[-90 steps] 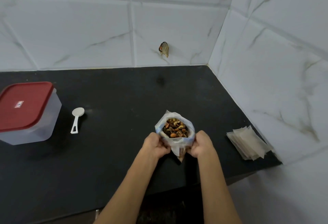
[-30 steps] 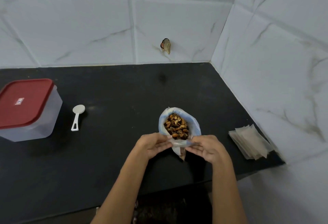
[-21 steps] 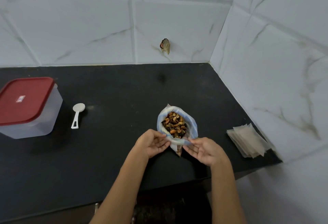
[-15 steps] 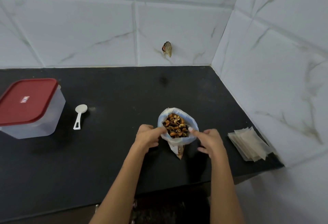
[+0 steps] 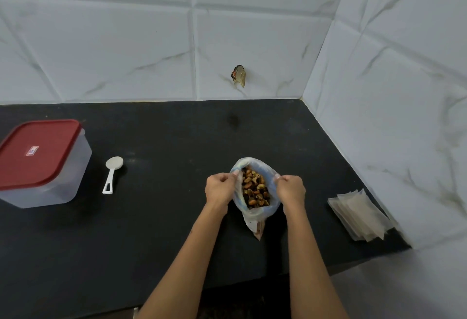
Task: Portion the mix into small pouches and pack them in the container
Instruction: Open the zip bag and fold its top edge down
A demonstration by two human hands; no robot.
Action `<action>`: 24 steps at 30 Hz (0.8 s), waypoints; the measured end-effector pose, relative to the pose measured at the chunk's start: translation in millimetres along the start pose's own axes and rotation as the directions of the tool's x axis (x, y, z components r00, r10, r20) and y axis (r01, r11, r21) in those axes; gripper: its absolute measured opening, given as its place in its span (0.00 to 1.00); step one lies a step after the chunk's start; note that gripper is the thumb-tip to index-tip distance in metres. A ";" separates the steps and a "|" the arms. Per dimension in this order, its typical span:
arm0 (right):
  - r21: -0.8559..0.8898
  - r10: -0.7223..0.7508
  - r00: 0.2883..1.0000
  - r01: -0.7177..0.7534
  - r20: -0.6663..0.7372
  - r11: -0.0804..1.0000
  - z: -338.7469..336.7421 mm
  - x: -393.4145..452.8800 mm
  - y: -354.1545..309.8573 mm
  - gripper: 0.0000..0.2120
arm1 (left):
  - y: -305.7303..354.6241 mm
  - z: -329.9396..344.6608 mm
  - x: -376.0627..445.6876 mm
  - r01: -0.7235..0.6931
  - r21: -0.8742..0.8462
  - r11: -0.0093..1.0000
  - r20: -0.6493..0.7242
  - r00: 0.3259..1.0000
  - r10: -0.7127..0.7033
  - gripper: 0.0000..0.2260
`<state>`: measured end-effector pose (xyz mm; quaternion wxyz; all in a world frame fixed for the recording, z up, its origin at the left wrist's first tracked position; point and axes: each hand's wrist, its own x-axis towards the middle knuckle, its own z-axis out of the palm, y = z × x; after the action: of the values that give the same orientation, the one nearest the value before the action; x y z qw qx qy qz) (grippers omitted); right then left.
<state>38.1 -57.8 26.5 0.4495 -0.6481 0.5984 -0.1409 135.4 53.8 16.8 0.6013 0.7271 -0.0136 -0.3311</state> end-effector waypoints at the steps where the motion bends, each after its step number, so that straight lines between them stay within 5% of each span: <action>1: 0.040 0.037 0.999 -0.037 0.016 0.998 1.5 2.3 0.3 0.12 | 0.0 2.0 1.0 0.051 -0.037 0.998 0.016 0.999 -0.050 0.09; 5: 0.049 0.108 0.992 -0.112 0.071 0.992 5.9 6.0 -0.6 0.15 | 1.4 4.1 3.3 0.141 -0.045 0.989 0.024 0.990 -0.140 0.05; 9: -0.012 0.109 0.990 -0.108 0.090 0.994 3.2 11.0 -4.9 0.16 | 6.5 2.1 7.1 -0.006 0.230 0.973 0.007 1.000 0.004 0.09; 14: -0.039 -0.184 0.982 0.186 0.041 0.982 0.8 13.1 -14.9 0.09 | 16.4 0.5 16.4 -0.272 0.366 0.890 0.028 0.959 0.281 0.20; 18: -0.054 -0.305 0.923 0.325 0.233 0.944 4.6 12.1 -24.0 0.10 | 19.6 2.2 23.1 -0.332 0.351 0.876 0.092 0.943 0.320 0.18; 24: -0.053 -0.347 0.890 0.378 0.294 0.924 11.0 20.3 -23.0 0.10 | 19.7 4.0 32.6 -0.367 0.347 0.863 0.135 0.930 0.341 0.12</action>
<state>65.9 -74.3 30.5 0.4591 -0.7853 0.4040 -0.0967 166.3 31.3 18.8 0.5048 0.7994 -0.2289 -0.2319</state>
